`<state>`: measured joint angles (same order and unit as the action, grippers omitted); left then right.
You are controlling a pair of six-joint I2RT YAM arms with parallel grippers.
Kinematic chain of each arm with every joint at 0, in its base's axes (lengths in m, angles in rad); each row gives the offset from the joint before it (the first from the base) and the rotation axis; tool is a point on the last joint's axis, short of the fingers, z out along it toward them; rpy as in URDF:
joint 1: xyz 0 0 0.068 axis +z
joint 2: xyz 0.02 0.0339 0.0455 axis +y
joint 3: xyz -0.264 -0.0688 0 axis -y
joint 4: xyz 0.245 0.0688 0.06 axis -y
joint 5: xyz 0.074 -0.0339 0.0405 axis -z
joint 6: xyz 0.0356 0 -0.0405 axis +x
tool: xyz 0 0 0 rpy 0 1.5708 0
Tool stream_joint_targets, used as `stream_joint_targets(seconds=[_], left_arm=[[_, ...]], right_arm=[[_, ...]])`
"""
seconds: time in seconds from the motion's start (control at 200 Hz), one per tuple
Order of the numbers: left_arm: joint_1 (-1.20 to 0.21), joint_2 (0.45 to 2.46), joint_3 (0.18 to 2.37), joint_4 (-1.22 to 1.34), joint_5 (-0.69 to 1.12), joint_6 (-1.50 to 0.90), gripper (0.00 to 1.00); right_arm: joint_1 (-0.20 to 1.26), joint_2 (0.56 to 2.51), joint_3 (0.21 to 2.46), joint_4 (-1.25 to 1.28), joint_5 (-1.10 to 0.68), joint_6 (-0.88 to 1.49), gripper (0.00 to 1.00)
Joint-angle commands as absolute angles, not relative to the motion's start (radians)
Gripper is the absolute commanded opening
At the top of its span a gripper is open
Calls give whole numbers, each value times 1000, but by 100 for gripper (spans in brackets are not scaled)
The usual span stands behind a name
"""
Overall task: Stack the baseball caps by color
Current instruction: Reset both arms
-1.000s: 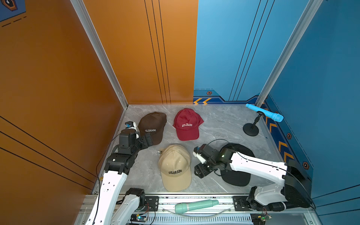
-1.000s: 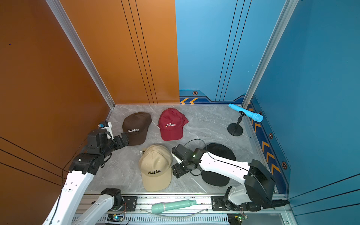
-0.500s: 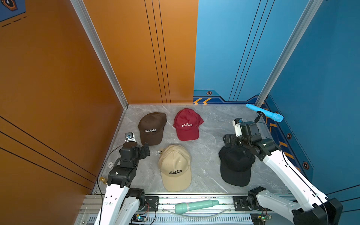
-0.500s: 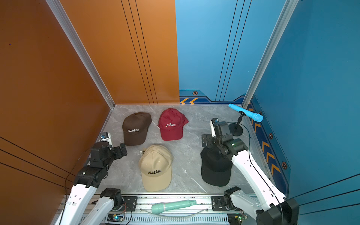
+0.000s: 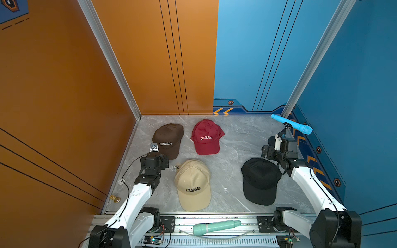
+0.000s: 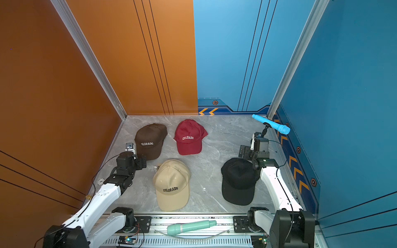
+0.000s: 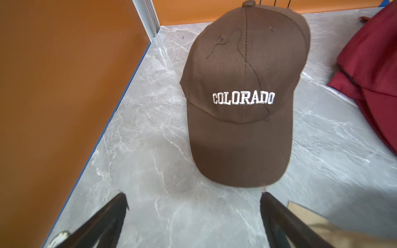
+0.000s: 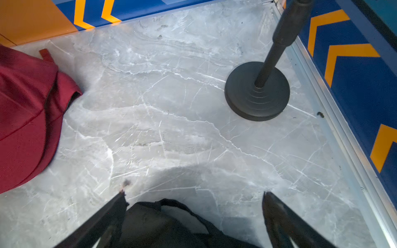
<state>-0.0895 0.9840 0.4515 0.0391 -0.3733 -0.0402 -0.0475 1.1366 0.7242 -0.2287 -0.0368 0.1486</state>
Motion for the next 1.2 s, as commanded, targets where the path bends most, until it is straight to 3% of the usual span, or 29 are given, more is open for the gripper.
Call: stream_joint_targets(seconds=[0.0, 0.365, 0.676, 0.821, 1.196], left_arm=[[-61, 1029, 432, 209, -348, -16, 98], [-15, 1212, 325, 569, -339, -32, 98], [2, 1414, 355, 828, -178, -54, 98], [-20, 1577, 344, 1019, -198, -29, 98], [-22, 1562, 379, 917, -150, -10, 98]], right_arm=[[-70, 1174, 706, -38, -72, 145, 100], [-99, 1237, 560, 271, -5, 145, 100], [-124, 1451, 607, 430, -90, 170, 100], [-121, 1497, 559, 524, -108, 163, 100], [-38, 1503, 489, 649, -35, 82, 100]])
